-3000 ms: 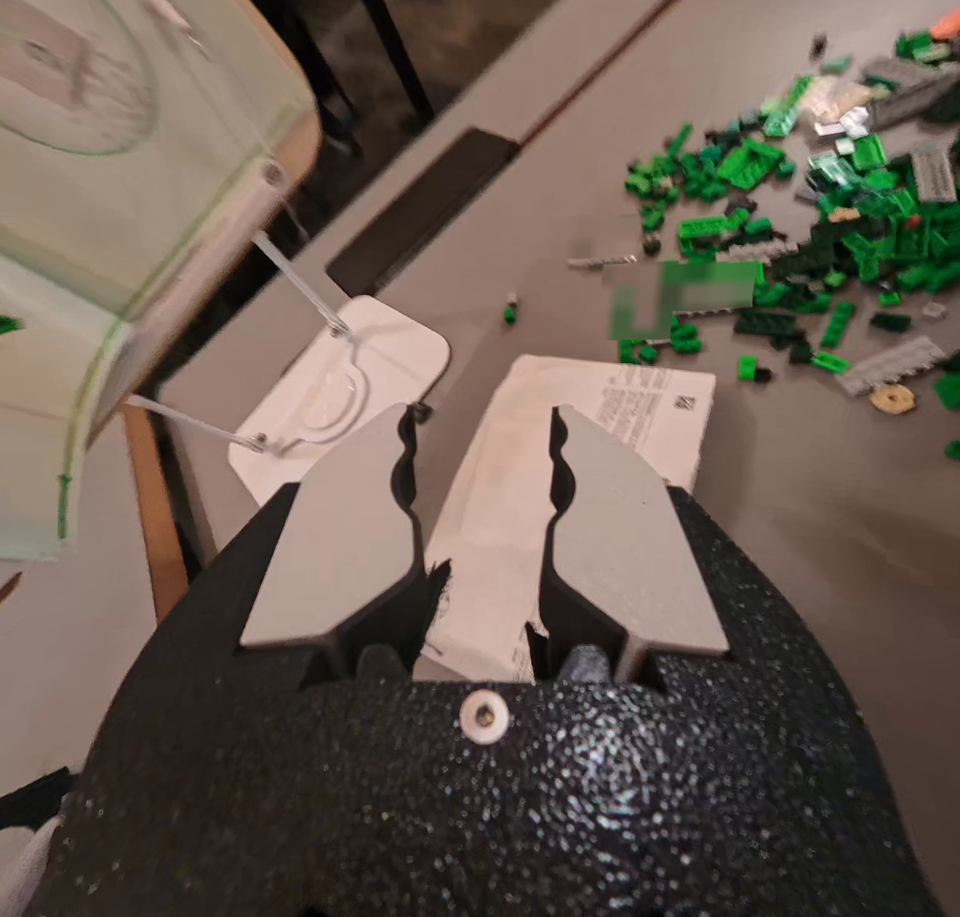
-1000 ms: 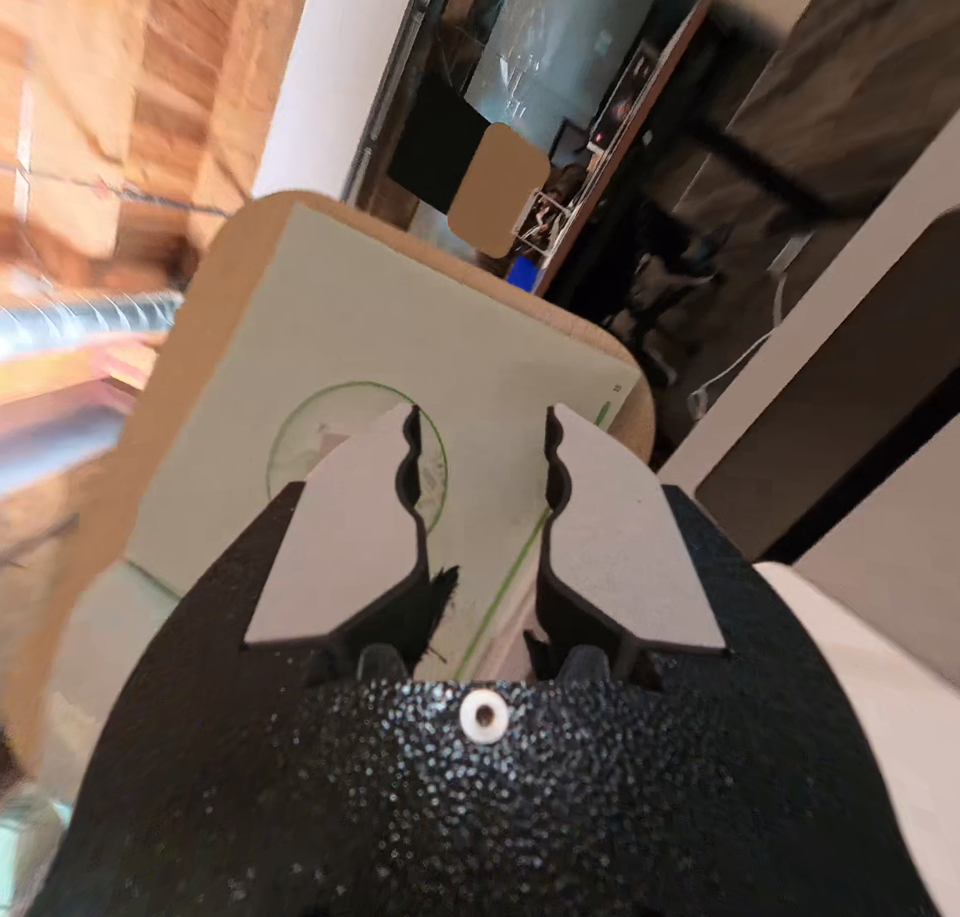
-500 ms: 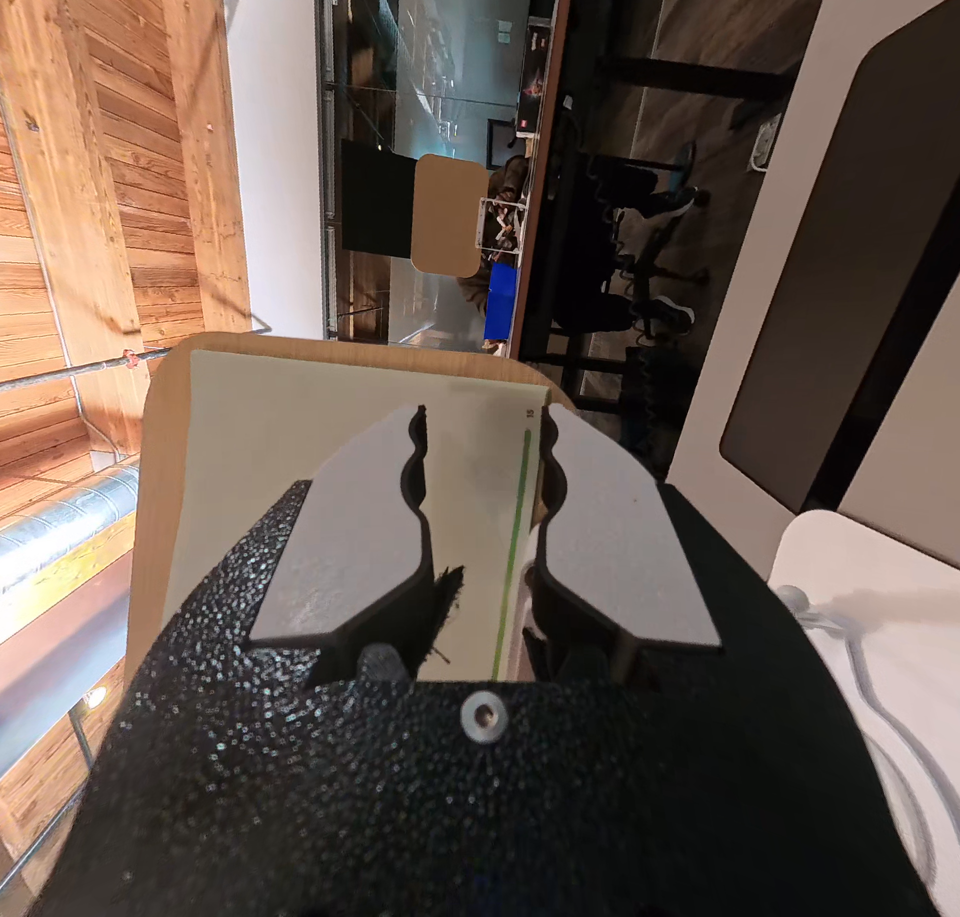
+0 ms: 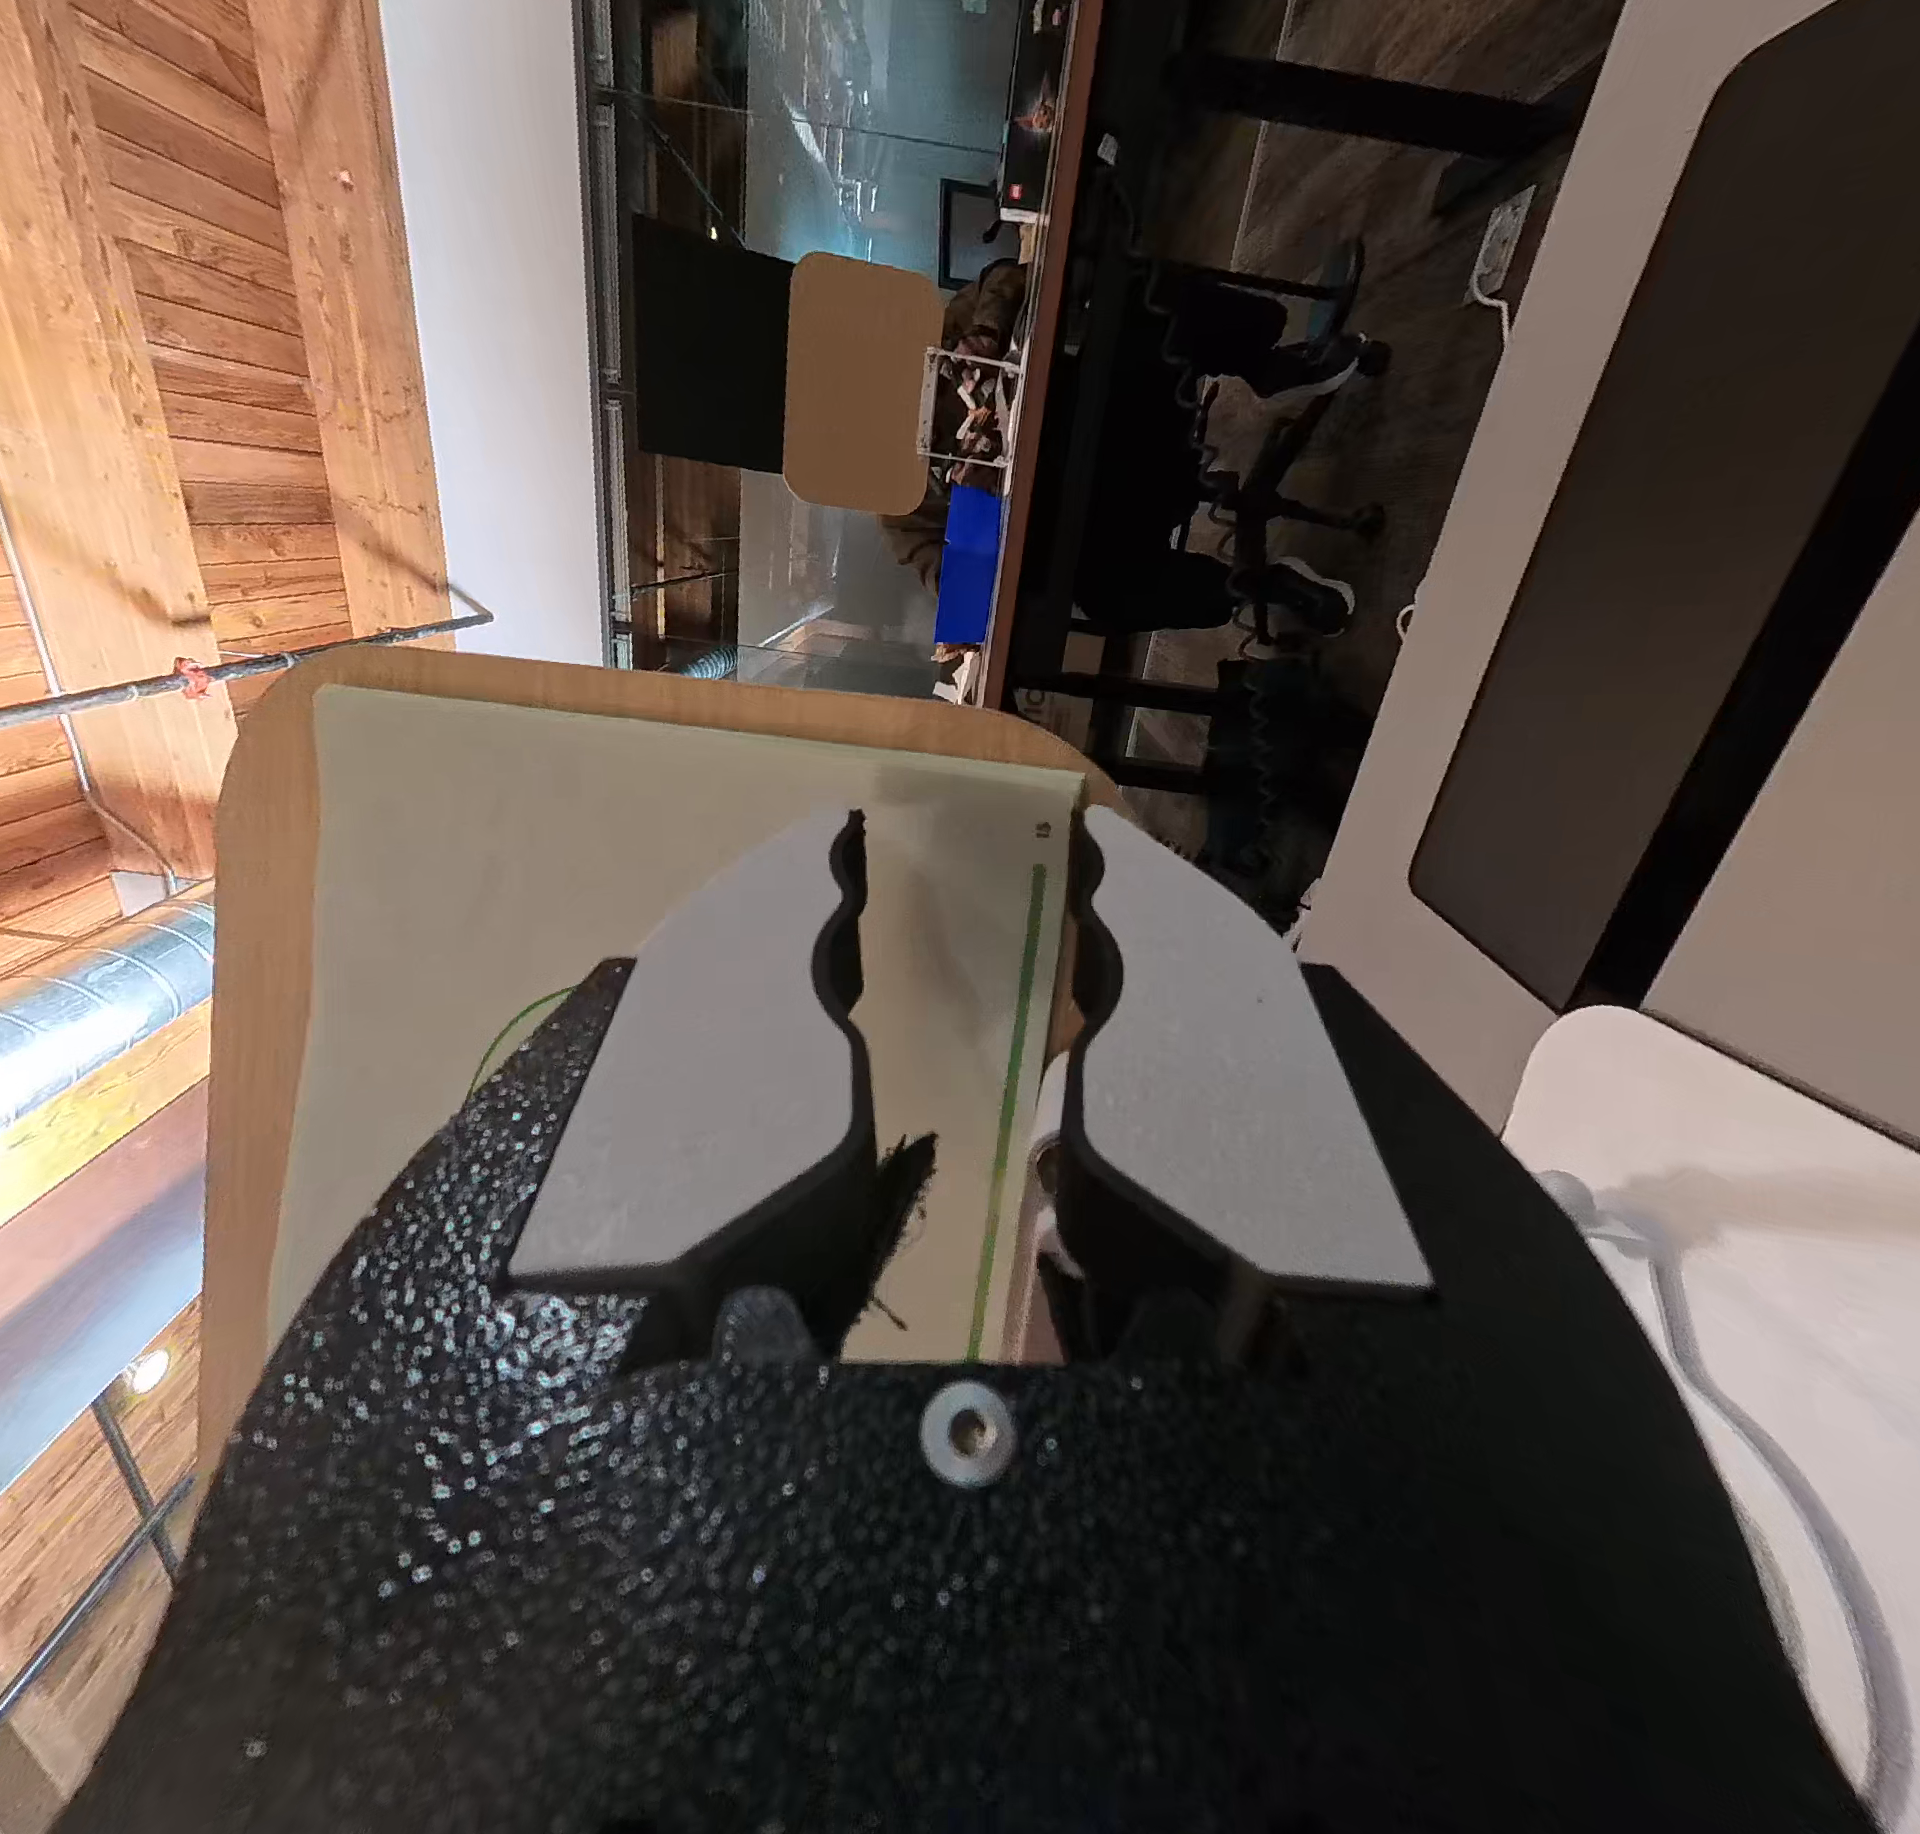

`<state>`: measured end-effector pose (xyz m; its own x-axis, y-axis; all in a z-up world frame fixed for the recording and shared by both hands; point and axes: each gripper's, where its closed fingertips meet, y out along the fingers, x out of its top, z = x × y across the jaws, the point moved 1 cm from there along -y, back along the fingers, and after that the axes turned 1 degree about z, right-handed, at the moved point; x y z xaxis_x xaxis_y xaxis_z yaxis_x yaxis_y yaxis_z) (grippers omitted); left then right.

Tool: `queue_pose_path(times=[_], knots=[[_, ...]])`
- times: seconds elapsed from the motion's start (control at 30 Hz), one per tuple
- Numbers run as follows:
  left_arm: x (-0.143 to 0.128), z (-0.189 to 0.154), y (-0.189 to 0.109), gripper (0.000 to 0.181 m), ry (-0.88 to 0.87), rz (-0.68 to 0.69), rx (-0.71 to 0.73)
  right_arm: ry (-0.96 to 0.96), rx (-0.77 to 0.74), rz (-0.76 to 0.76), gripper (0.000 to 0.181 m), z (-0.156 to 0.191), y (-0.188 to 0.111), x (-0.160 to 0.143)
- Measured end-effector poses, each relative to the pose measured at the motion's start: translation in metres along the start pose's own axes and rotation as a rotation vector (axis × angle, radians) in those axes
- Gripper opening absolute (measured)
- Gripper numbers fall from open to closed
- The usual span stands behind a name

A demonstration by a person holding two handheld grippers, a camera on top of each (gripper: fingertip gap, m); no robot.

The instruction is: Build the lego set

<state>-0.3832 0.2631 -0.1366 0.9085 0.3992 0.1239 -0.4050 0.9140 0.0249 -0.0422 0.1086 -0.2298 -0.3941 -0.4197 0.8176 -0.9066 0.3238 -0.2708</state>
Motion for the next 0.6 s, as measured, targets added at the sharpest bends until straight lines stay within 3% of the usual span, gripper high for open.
queue_pose_path(times=[0.6], knots=[[0.002,0.007,-0.017,0.025,-0.008,-0.033,0.025,-0.027,0.019,0.038,0.021,0.005,0.004,-0.005]])
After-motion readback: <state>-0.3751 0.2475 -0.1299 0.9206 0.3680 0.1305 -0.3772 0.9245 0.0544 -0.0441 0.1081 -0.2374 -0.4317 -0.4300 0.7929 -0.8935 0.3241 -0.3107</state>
